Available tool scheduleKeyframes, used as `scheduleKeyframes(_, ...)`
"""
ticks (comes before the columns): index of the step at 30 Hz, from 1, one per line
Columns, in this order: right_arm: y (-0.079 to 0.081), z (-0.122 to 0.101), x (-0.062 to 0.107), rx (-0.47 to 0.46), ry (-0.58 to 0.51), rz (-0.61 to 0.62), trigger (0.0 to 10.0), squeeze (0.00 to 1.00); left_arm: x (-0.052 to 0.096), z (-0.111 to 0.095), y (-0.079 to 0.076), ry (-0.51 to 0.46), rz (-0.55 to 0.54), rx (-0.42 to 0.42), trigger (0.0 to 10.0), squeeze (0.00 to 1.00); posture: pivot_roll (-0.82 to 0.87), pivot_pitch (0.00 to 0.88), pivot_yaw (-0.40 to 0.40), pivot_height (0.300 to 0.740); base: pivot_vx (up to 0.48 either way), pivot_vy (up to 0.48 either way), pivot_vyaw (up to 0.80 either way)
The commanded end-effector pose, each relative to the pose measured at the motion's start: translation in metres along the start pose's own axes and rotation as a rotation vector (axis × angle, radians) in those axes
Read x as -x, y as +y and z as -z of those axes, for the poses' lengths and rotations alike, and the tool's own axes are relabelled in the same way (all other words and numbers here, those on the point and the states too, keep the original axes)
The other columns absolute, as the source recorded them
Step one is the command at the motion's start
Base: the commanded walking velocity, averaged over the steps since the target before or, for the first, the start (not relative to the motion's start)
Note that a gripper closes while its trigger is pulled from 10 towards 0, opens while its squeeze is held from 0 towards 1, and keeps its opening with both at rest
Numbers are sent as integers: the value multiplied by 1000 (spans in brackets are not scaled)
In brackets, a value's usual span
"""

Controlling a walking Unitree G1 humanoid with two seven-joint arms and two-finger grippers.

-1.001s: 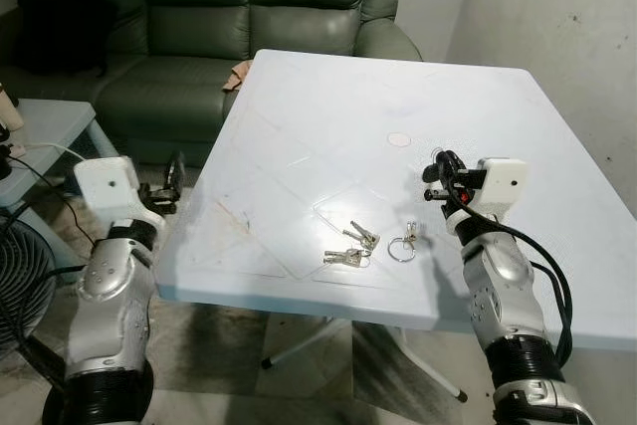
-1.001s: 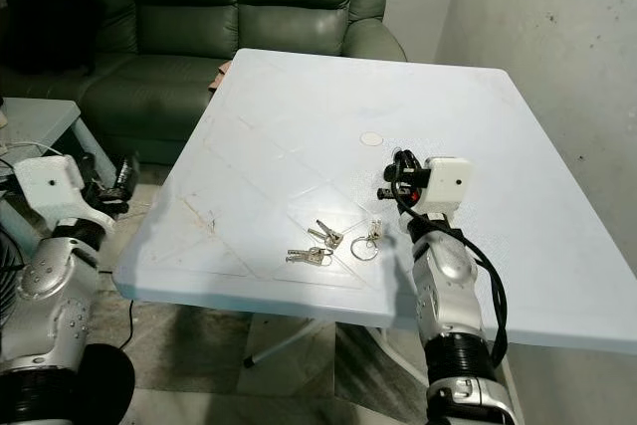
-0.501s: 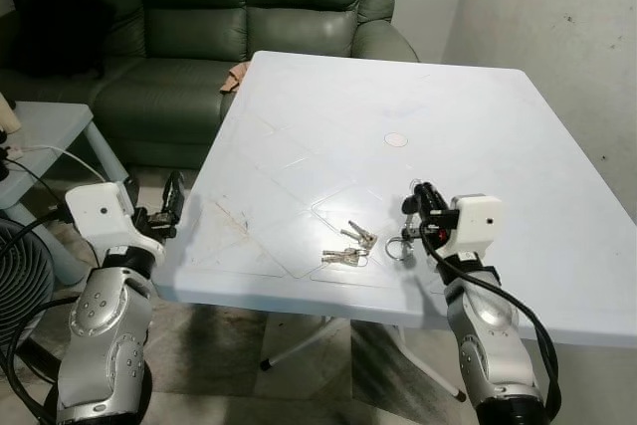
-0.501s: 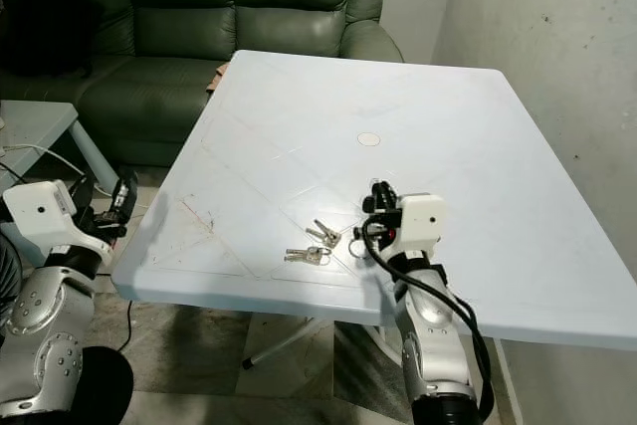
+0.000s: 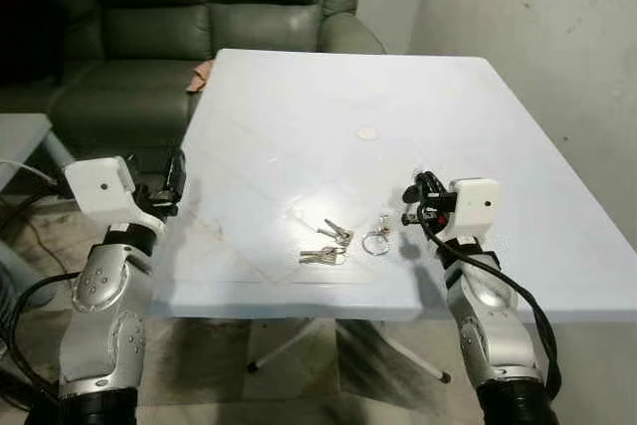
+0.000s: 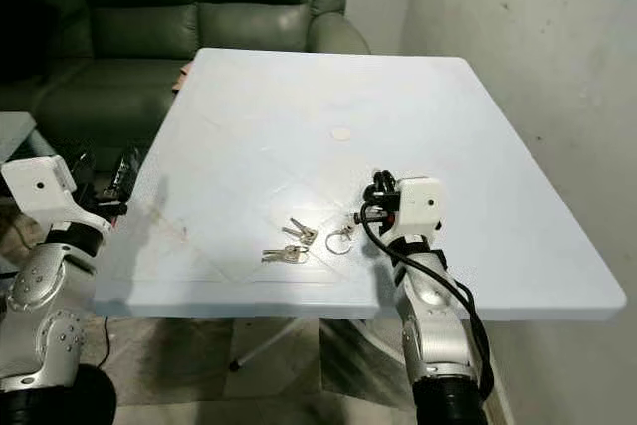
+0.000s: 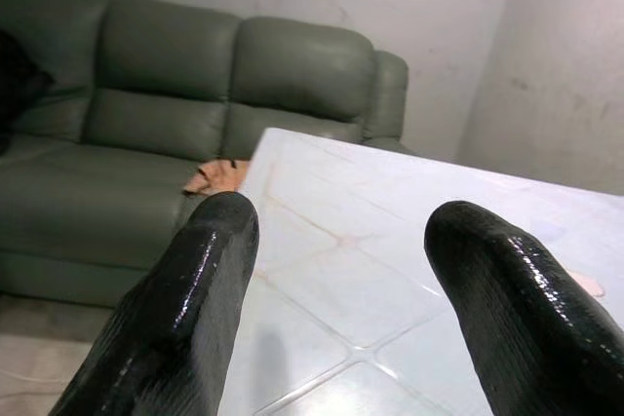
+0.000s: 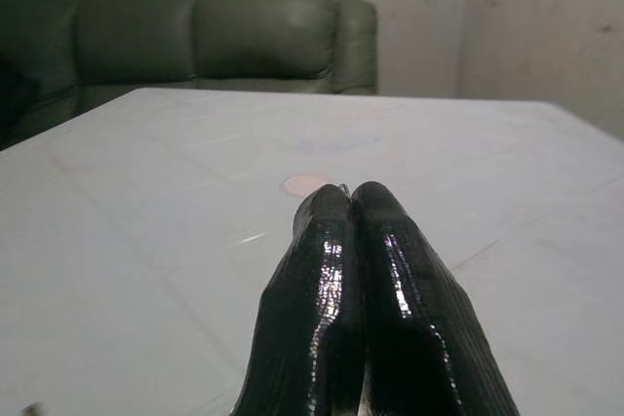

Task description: Hang keys on a hook

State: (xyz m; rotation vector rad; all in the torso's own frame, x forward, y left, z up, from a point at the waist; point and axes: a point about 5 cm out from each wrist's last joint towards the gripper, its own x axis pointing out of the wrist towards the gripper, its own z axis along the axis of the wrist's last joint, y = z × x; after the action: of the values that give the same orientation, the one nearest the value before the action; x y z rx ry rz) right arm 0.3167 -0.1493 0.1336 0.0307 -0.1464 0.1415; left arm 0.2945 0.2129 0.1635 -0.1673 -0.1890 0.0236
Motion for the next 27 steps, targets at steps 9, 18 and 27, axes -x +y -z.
scheduleKeyframes(9, 5, -3, -8, 19, 0, -17, 10000, 0, -4, -2, 2, -7, -1, -42, 10000, 0, -96, 0, -1, 724, 0, 0, -760)
scheduleKeyframes(18, 8, -3, -12, 20, -2, -27, 10000, 0, -8, -3, -2, -24, 20, -30, 10000, 0, -96, 0, -2, 724, 0, 0, -747)
scheduleKeyframes(27, 9, -4, -13, 28, -8, -36, 10000, 0, -10, -2, -5, -19, 37, 4, 10000, 0, -101, 0, -8, 724, 0, 51, -743)
